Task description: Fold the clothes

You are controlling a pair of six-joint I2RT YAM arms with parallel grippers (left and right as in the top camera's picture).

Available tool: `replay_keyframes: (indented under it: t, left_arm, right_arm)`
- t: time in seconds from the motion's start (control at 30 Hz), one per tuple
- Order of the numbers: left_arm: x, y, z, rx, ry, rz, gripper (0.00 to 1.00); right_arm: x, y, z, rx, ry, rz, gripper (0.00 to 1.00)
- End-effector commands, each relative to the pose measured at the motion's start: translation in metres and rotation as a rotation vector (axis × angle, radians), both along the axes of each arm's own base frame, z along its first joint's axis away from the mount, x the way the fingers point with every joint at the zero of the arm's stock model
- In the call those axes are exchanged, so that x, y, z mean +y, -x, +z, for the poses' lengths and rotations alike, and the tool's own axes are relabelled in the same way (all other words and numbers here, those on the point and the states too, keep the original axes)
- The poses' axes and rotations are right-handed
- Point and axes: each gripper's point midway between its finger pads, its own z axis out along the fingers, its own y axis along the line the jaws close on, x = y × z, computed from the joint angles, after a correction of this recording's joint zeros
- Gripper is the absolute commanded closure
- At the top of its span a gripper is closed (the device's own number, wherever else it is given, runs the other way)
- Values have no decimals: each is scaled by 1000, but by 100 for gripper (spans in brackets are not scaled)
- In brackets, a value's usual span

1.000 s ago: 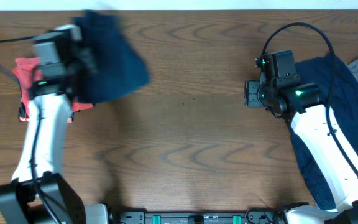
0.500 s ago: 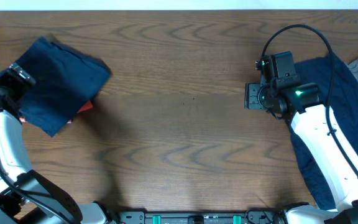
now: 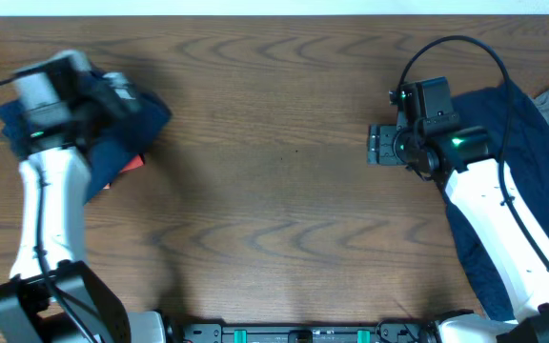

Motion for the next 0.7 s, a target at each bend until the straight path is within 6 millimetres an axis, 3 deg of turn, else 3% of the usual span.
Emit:
replay_keyframes:
  t: [0.0, 0.07, 0.13, 0.2, 0.3, 0.4, 0.5, 0.67]
  left_arm:
    - [-71, 2, -12, 66, 17, -169, 2]
    - [-107, 18, -30, 156, 6, -272, 2]
    - [-128, 45, -48, 284, -19, -319, 2]
    - [-134, 79, -64, 433, -62, -333, 2]
    - [-127, 117, -70, 579, -115, -323, 2]
    - [-116, 138, -56, 607, -178, -300, 2]
    - [-117, 149, -31, 518, -183, -300, 2]
    - [-122, 168, 22, 178, -250, -301, 2]
  right_arm:
    - [8, -5, -3, 8, -40, 24, 16]
    - [8, -5, -4, 10, -39, 24, 2]
    - [8, -5, -4, 11, -39, 24, 1]
    - [7, 0, -4, 26, -35, 22, 1]
    - [3, 11, 3, 41, -43, -12, 1]
    - [-6, 21, 21, 5, -37, -63, 1]
    - [-12, 33, 44, -65, -32, -86, 1]
    - [-16, 58, 80, -282, -4, -133, 1]
